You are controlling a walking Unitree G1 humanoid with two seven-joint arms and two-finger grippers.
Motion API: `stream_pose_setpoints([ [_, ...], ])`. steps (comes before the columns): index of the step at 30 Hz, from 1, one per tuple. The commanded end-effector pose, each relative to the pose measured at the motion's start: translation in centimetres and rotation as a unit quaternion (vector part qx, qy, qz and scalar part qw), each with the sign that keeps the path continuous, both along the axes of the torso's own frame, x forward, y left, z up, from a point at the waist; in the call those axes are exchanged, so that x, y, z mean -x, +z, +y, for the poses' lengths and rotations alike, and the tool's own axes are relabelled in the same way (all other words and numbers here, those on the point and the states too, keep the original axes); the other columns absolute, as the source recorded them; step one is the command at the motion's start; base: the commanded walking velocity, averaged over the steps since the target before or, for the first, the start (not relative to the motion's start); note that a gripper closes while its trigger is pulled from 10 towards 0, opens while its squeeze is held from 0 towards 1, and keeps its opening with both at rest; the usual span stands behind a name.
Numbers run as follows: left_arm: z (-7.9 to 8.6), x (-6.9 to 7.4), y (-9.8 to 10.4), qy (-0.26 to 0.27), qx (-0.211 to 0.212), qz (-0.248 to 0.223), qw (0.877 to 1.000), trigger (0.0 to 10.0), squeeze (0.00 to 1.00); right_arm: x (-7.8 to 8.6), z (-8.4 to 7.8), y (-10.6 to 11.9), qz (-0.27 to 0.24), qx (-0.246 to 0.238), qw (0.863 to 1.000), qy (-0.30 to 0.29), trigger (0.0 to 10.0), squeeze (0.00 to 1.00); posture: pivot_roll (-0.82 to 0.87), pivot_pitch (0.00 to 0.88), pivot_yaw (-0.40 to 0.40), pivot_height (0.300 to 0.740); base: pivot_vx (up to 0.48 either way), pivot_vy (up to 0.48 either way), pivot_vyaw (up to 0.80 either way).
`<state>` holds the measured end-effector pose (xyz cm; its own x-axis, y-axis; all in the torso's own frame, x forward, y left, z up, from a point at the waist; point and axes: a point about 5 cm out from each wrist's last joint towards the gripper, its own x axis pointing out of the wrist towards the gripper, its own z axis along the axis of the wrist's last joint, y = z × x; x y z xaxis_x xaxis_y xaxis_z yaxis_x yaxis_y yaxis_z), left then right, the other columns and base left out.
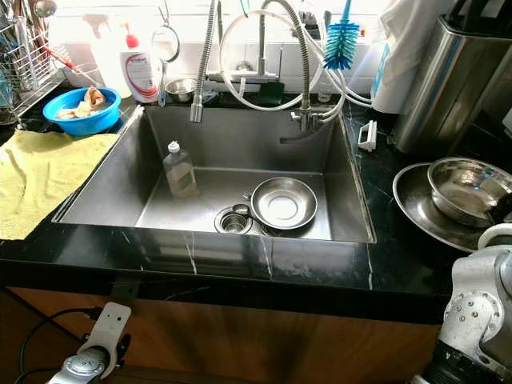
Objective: Kitchen organization
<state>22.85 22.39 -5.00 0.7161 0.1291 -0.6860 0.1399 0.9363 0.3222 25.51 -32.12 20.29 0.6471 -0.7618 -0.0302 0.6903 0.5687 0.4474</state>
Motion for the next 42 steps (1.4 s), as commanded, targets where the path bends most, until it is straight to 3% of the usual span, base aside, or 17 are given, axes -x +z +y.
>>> stream_pose_setpoints([
  [1, 0.0, 0.0, 0.0, -0.005, -0.006, 0.003, 1.000, 10.0, 0.00, -0.3, 0.3, -0.2, 0.022, 0.014, 1.000, 0.012, 10.0, 0.00, -0.08, 0.000, 0.025, 0.740, 0.000, 0.000, 0.00],
  [9, 0.0, 0.0, 0.0, -0.005, -0.005, 0.003, 1.000, 10.0, 0.00, -0.4, 0.4, -1.1, 0.054, 0.008, 0.998, 0.016, 10.0, 0.00, -0.08, 0.000, 0.025, 0.740, 0.000, 0.000, 0.00],
  [20, 0.0, 0.0, 0.0, -0.005, -0.006, 0.002, 1.000, 10.0, 0.00, -0.3, 0.3, -1.2, 0.057, 0.003, 0.998, 0.014, 10.0, 0.00, -0.08, 0.000, 0.025, 0.740, 0.000, 0.000, 0.00],
  [42, 0.0, -0.6, 0.4, -0.007, -0.010, -0.010, 1.000, 10.0, 0.00, -0.8, 0.9, -2.1, 0.055, -0.063, 0.996, 0.030, 10.0, 0.00, -0.07, 0.000, 0.024, 0.740, 0.000, 0.000, 0.00],
])
